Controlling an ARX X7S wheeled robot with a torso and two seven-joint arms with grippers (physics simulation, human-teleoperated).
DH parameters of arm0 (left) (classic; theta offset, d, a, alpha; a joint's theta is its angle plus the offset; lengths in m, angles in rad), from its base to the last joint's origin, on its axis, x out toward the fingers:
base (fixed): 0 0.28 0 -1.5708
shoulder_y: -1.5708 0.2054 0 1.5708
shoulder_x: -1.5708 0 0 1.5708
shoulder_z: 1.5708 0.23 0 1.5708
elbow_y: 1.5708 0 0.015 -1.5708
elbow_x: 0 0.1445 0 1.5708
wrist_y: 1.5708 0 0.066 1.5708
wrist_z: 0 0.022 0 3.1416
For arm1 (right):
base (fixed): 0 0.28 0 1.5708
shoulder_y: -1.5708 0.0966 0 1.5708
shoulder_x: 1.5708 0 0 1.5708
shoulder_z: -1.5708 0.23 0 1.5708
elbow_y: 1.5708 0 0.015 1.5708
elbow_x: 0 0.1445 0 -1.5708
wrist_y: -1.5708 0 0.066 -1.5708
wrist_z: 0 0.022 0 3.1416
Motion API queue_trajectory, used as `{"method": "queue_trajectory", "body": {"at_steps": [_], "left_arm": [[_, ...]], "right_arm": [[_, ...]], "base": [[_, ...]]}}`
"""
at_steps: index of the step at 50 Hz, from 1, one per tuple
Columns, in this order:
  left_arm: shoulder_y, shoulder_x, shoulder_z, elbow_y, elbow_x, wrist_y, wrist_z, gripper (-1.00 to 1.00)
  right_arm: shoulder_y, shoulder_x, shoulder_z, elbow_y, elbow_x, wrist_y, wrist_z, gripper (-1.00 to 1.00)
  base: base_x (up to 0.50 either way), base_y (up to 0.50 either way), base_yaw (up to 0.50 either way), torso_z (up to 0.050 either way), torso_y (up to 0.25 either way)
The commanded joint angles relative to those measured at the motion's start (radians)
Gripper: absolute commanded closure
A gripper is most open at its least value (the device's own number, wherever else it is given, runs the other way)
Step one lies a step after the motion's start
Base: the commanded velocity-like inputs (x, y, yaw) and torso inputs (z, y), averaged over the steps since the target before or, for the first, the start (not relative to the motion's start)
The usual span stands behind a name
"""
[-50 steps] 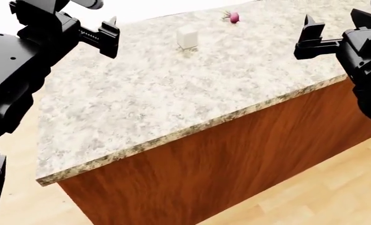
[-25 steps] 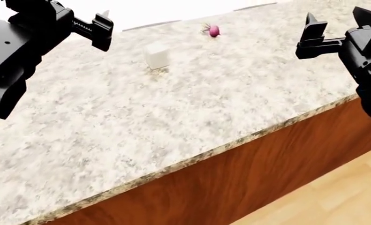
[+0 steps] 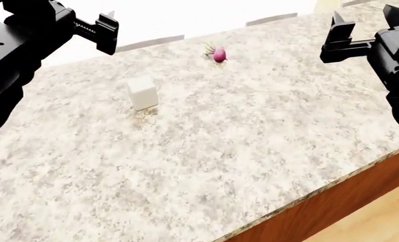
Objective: Pick the tofu from the counter and place it in the cabinet.
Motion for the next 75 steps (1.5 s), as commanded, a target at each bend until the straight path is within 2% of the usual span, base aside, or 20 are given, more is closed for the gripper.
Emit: {"method": "queue_trajectory", "body": {"at_steps": [1, 7, 18, 29, 41, 53, 75], "left_arm": [[-0.006, -0.001, -0.008, -0.002, -0.006, -0.01, -0.003, -1.0], [-0.024, 0.062, -0.115, -0.14, -0.073, -0.009, -0.015, -1.0], [0.033, 0.112, -0.238, -0.159, -0.257, -0.13, 0.036, -1.0], [0.089, 0.077, -0.235, -0.073, -0.319, -0.203, 0.07, -1.0], [0.1, 0.047, -0.201, -0.051, -0.308, -0.196, 0.096, -1.0], [0.11, 0.053, -0.168, -0.121, -0.261, -0.165, 0.079, -1.0], [0.135, 0.052, -0.108, -0.125, -0.25, -0.155, 0.115, -1.0]], "right_arm": [[0.001, -0.005, 0.003, 0.0, -0.009, -0.011, 0.016, -1.0], [0.004, -0.012, 0.01, -0.031, 0.035, 0.013, -0.001, -1.0], [-0.018, -0.006, 0.029, -0.045, 0.064, 0.021, -0.004, -1.0], [-0.035, -0.005, 0.024, -0.05, 0.061, 0.01, -0.01, -1.0], [-0.047, -0.004, 0.018, -0.061, 0.062, 0.003, -0.016, -1.0], [-0.056, -0.008, 0.013, -0.056, 0.059, -0.005, -0.018, -1.0], [-0.076, -0.016, 0.003, -0.041, 0.048, -0.028, -0.023, -1.0]], "base": [[0.0, 0.0, 0.0, 0.0, 0.0], [0.0, 0.0, 0.0, 0.0, 0.002], [0.0, 0.0, 0.0, 0.0, 0.0], [0.0, 0.0, 0.0, 0.0, 0.0], [0.0, 0.0, 0.0, 0.0, 0.0], [0.0, 0.0, 0.0, 0.0, 0.0], [0.0, 0.0, 0.0, 0.0, 0.0]]}}
